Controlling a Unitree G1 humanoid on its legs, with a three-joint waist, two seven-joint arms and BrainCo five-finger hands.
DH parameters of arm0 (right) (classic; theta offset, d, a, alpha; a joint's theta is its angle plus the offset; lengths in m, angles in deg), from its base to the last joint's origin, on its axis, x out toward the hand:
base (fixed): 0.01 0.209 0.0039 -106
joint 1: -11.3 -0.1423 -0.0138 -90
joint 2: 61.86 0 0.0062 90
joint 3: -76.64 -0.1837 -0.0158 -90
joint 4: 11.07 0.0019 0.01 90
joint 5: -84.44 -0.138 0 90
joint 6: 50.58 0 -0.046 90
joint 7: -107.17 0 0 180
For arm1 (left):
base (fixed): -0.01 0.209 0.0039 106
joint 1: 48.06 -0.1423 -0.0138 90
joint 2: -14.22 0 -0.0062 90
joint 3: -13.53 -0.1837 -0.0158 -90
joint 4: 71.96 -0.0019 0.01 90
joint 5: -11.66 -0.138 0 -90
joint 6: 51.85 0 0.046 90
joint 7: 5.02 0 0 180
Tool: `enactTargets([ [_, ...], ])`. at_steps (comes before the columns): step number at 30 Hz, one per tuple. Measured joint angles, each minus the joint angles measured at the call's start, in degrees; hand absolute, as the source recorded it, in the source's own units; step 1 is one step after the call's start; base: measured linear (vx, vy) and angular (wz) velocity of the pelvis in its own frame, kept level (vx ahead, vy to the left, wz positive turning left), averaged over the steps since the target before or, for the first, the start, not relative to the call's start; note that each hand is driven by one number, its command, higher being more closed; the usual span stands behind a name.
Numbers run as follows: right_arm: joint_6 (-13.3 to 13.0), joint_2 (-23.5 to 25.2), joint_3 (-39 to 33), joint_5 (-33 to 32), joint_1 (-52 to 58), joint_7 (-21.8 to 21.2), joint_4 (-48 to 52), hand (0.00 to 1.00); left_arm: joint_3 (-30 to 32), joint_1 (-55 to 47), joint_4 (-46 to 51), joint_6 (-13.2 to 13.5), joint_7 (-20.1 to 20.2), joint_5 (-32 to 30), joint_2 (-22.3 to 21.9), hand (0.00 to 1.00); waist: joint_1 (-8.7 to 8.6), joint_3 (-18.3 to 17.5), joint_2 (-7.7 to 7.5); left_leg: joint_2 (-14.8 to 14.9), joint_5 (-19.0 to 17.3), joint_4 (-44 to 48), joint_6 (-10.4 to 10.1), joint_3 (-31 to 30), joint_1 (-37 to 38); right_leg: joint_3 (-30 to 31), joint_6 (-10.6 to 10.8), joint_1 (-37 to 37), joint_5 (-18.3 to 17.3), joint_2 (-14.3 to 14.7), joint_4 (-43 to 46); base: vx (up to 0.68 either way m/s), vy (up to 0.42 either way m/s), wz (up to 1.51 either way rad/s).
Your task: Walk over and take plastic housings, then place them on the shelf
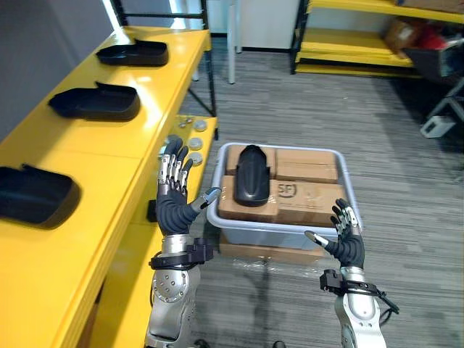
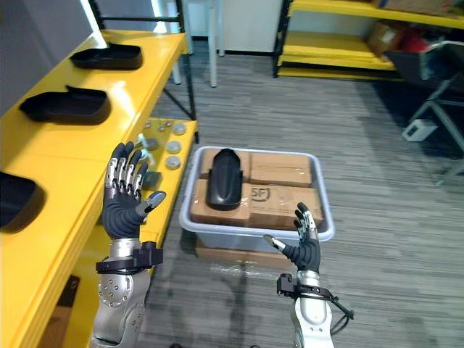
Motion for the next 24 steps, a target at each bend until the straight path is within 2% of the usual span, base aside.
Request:
enactTargets([
  [4, 0.3, -0.7, -5.0, 0.0, -4.6, 1.7, -6.7, 0.0, -0.2, 3.9, -15.7, -0.8, 1.0, 0.1, 0.3, 0.0, -0.65, 1.8, 0.23, -2.9, 4.7, -6.7, -1.9, -6.2, -1.2, -3.5, -0.5, -1.3, -0.3, -0.4, 0.9, 0.01, -0.053, 0.54],
  [8, 1.4, -2.2, -7.6, 0.0, -17.2, 5.8, -15.8, 0.0, -1.5, 5.3, -31.1, -4.1, 1.4, -2.3, 2.7, 0.0, -0.39, 6.0, 0.45, -6.0, 7.7, -11.5, -1.3, -6.9, -1.3, -3.3, -1.2, -2.3, -0.7, -2.0, 0.3, -0.03, 0.052, 0.25],
  [11, 2.8, -5.9, -9.2, 0.0, -31.6, 11.1, -25.5, 0.0, -2.5, 6.7, -41.4, -6.0, 1.0, -4.8, 3.1, 0.0, 0.82, 10.4, 1.53, -7.2, 8.2, -11.7, -0.5, -7.4, -2.4, -3.2, -1.9, -2.9, -0.2, -3.0, -0.4, -0.06, 0.053, 0.09],
  [13, 3.3, -8.4, -10.0, 0.0, -38.2, 14.0, -29.7, 0.0, -2.8, 7.4, -45.8, -6.6, 0.8, -5.5, 3.1, 0.0, 1.26, 12.0, 2.35, -7.6, 8.4, -11.5, -0.4, -8.5, -3.6, -3.3, -2.0, -3.4, 0.0, -3.5, -0.4, -0.03, 0.074, 0.21],
  [15, 4.0, -10.6, -11.6, -0.3, -43.6, 16.4, -32.4, 0.0, -2.7, 8.0, -49.1, -6.8, 0.0, -6.0, 3.5, 0.0, 2.71, 13.5, 2.76, -7.8, 8.4, -11.4, -0.3, -8.8, -4.0, -3.3, -2.0, -3.6, 0.2, -3.8, -0.3, -0.01, 0.042, 0.16],
  [18, 4.5, -17.1, -11.5, -1.4, -54.2, 18.3, -41.0, 0.0, -2.2, 9.2, -54.4, -6.9, -0.4, -6.0, 4.2, 0.0, 2.88, 14.7, 4.14, -8.2, 8.5, -10.7, -0.1, -11.8, -7.4, -4.9, -1.7, -5.4, 1.2, -4.1, -0.3, -0.02, 0.058, 0.31],
  [20, 4.9, -23.1, -11.4, -3.6, -63.4, 19.1, -51.1, 0.0, -2.3, 10.8, -58.2, -7.0, -0.5, -5.8, 4.6, 0.0, 3.69, 15.9, 5.08, -8.6, 8.6, -9.7, 0.2, -13.2, -9.6, -5.9, -1.1, -6.8, 1.6, -4.6, 0.2, -0.01, 0.058, 0.27],
  [22, 5.2, -28.5, -11.0, -5.1, -71.0, 19.1, -60.6, 0.0, -2.2, 11.9, -61.9, -7.0, -0.5, -5.8, 4.8, 0.0, 5.43, 16.8, 6.26, -8.4, 8.0, -7.5, 1.0, -14.8, -11.9, -6.1, -1.0, -8.4, 2.0, -4.7, 1.7, -0.01, 0.059, 0.17],
  [24, 5.5, -31.9, -9.2, -7.0, -76.1, 18.9, -67.1, 0.0, -2.2, 12.1, -64.5, -7.2, -0.5, -5.6, 5.4, 0.0, 6.61, 17.2, 6.88, -8.3, 7.6, -5.5, 1.6, -16.2, -13.8, -6.1, -0.9, -9.5, 2.1, -4.9, 2.8, 0.01, 0.046, 0.1],
])
